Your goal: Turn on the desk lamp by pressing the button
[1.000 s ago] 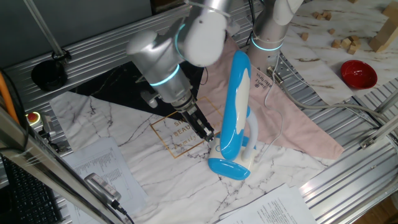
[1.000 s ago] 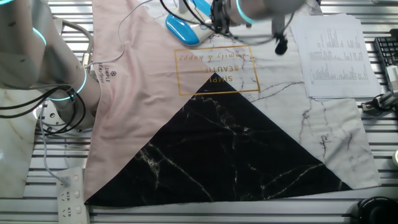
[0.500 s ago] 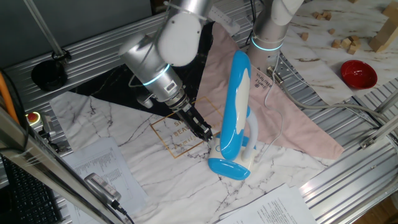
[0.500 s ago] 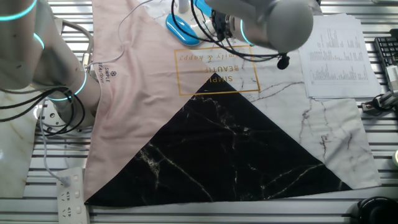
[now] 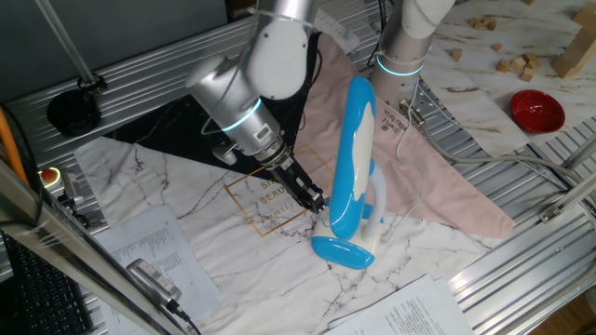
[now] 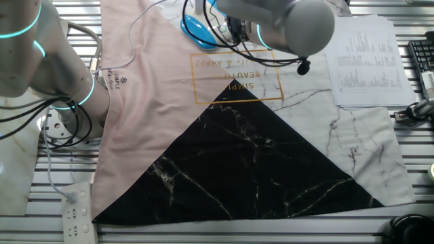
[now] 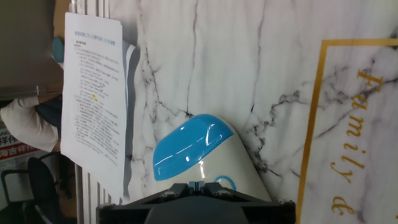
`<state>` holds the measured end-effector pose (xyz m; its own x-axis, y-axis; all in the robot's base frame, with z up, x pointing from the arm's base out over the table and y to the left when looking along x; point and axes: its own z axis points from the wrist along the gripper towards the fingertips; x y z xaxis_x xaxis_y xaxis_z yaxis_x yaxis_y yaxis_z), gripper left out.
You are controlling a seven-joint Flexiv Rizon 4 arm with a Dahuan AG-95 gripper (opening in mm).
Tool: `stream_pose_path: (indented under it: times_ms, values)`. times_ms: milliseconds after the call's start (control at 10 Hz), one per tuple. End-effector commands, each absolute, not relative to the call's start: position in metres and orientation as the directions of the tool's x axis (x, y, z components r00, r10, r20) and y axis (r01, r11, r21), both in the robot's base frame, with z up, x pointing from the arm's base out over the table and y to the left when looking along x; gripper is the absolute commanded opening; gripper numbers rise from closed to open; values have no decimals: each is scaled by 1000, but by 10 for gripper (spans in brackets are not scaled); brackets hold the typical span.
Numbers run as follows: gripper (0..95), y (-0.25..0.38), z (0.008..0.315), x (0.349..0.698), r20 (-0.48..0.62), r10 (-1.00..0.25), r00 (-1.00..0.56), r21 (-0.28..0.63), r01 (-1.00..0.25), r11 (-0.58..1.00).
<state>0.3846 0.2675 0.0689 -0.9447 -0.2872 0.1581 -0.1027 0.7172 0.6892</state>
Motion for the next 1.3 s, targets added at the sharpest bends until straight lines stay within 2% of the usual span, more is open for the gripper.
stream_pose_path:
  times_ms: [100,1300]
  values:
    - [0,268,64,386,155,-291,-944,686,-109,720]
    - [0,261,39,379,134,-308,-942,687,-136,714]
